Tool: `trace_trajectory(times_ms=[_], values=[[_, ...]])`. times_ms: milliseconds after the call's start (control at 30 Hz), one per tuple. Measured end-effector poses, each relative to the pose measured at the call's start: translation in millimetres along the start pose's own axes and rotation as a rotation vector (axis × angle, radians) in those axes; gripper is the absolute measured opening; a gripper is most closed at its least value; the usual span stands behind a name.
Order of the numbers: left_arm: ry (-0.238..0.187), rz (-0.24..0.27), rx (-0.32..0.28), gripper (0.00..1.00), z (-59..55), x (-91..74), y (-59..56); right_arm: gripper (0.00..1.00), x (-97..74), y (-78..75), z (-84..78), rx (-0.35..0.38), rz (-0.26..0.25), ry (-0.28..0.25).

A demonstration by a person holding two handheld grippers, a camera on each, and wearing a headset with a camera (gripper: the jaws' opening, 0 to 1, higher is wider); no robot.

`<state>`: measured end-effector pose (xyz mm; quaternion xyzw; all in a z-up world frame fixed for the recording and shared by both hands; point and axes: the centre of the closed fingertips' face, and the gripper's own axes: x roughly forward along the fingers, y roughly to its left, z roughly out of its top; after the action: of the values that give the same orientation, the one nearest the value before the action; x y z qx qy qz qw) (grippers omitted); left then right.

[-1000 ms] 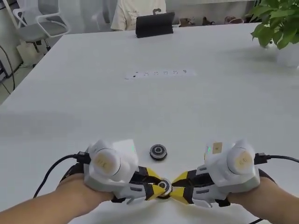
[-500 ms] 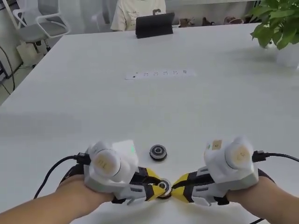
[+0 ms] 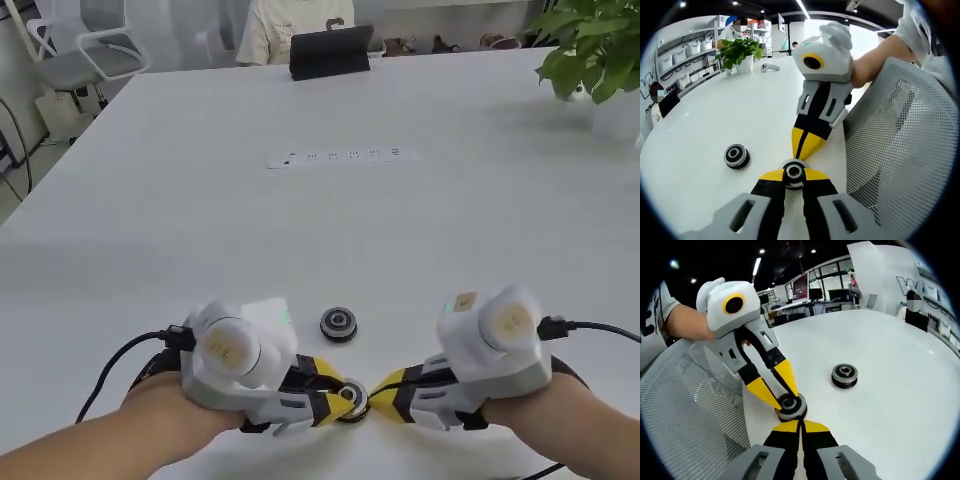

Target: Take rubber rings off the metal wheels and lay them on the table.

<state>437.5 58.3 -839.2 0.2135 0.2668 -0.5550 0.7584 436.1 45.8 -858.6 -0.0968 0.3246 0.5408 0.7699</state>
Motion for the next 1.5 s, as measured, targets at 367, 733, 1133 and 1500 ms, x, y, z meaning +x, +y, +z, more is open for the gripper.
trace_trajectory(times_ms=[367,733,1133,1500], values=[[-0.001,0.003,-0.001,0.07,0.5,0.3,0.0,0.00,-5.8,-3.1,8.3,0.242,0.032,-0.102],[-0.002,0.007,-0.001,0.07,0.9,0.7,0.2,0.00,-8.3,-1.9,13.5,0.400,0.071,-0.146],[0.001,0.017,-0.006,0.07,1.0,1.1,0.0,0.00,-9.1,-0.6,15.2,0.490,0.101,-0.176],[0.000,0.019,-0.010,0.07,1.4,1.3,0.1,0.00,-8.6,2.3,17.8,0.461,0.108,-0.185]])
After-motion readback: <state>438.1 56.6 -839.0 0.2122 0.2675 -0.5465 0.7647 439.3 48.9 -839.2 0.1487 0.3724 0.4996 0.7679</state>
